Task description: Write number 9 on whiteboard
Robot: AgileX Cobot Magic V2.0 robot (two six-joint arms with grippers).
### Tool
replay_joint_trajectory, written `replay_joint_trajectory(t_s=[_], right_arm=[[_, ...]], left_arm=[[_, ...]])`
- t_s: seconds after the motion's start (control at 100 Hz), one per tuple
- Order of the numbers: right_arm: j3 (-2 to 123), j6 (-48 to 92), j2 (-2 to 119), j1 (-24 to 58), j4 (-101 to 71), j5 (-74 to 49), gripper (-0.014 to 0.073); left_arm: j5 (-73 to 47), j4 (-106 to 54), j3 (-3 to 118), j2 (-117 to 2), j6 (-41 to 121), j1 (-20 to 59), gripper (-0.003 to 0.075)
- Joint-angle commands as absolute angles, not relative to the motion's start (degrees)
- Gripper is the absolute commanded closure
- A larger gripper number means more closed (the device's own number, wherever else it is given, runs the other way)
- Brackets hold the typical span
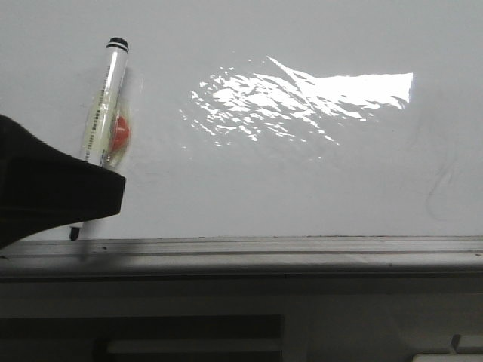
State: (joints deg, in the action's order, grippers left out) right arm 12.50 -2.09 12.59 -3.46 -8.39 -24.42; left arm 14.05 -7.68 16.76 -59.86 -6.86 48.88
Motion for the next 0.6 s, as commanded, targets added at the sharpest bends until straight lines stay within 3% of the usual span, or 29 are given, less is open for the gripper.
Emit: replay_joint_trajectory(t_s=[0.0,0.13,0.2,0.32,0.51,0.59], right_arm=[[14.49,-1.69,13.67,-3.45,-8.7,-20.33,0.0661],[14.49,-1.69,13.67,-3.45,-8.7,-20.33,0.0661],[14.49,-1.69,13.67,-3.45,-8.7,-20.33,0.0661],[14.49,-1.69,13.67,-1.84,-8.7,-19.78,0.0661],[14.49,-1.69,13.67,3.81,-8.94,-19.54,0.0661],[14.62,-1.69,13.79,7.43,-8.94,-20.35,0.0661]], left_arm=[[18.79,-8.36,18.48,-60.84,-7.22,49.19,0.0228],[20.32,-8.36,18.48,-62.25,-7.22,49.19,0.0235],[20.41,-8.46,18.48,-62.68,-7.22,49.19,0.0274],[20.41,-8.83,18.48,-62.85,-7.22,49.19,0.0424],[20.54,-8.83,18.48,-62.85,-7.22,49.19,0.0743],[20.54,-8.83,18.48,-62.85,-7.22,49.19,0.0741]])
